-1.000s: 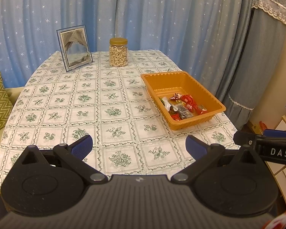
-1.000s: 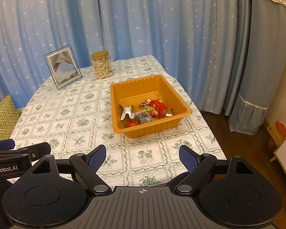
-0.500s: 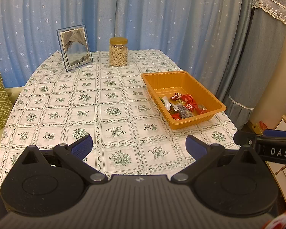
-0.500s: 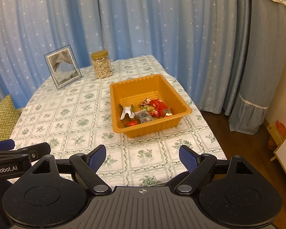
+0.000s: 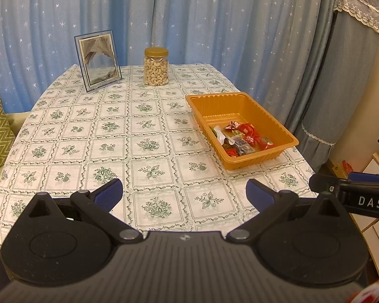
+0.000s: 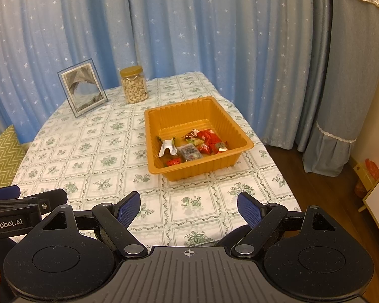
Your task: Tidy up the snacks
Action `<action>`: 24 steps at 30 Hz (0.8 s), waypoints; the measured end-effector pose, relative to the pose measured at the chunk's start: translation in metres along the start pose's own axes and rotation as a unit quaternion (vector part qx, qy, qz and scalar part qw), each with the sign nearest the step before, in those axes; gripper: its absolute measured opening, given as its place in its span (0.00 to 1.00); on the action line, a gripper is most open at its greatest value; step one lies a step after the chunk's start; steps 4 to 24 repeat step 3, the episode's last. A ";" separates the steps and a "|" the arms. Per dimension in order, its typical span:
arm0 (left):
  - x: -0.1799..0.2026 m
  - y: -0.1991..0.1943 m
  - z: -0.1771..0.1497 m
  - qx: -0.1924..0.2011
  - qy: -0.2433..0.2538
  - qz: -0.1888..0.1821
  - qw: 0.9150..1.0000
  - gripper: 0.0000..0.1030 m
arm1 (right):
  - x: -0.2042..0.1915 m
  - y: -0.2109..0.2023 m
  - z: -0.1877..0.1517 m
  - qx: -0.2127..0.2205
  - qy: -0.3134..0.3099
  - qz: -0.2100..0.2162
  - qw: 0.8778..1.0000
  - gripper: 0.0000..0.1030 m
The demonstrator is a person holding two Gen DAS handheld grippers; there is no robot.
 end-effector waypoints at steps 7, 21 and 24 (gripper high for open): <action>0.000 0.001 -0.001 0.002 0.000 0.003 1.000 1.00 | 0.000 0.000 0.000 0.000 0.001 0.000 1.000 0.81; 0.000 0.001 -0.001 0.002 0.000 0.003 1.000 1.00 | 0.000 0.000 0.000 0.000 0.001 0.000 1.000 0.81; 0.000 0.001 -0.001 0.002 0.000 0.003 1.000 1.00 | 0.000 0.000 0.000 0.000 0.001 0.000 1.000 0.81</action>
Point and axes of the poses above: each gripper's, at about its wrist camera, not at the fingertips, and y roughly the way its jaws point, x to its right, z to its top, the point moved 3 cm from there along y, roughly the way its jaws point, and after that the axes turned 9 degrees about -x, right-handed, at the moved point
